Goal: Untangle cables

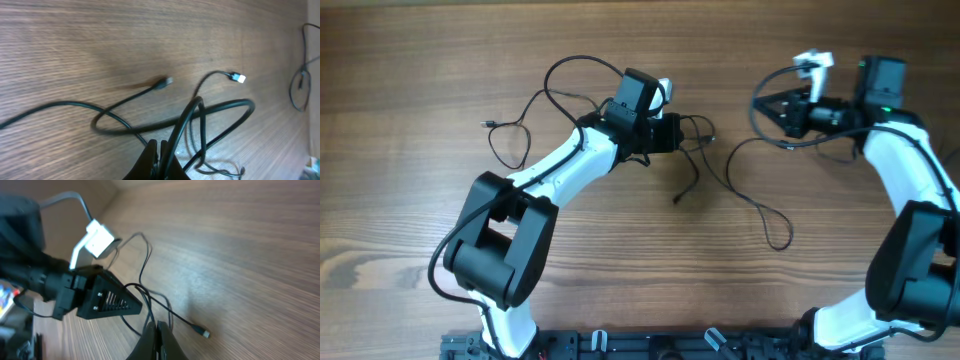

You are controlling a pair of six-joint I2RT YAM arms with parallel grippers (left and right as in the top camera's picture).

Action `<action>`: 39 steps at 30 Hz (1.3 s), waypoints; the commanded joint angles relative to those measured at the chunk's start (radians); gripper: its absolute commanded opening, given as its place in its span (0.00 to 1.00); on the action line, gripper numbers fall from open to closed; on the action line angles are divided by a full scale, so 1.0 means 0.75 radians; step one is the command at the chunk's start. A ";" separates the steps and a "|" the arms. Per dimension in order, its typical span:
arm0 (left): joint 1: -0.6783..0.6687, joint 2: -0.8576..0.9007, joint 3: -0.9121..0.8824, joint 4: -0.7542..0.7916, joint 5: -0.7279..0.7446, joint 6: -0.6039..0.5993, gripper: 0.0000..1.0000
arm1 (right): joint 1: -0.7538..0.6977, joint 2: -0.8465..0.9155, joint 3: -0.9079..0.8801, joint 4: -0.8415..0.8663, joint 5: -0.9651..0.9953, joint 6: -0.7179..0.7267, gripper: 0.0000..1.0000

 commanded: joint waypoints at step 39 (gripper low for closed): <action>0.220 -0.300 -0.008 -0.134 0.234 0.119 0.04 | 0.145 0.169 0.014 -0.052 1.433 0.785 0.72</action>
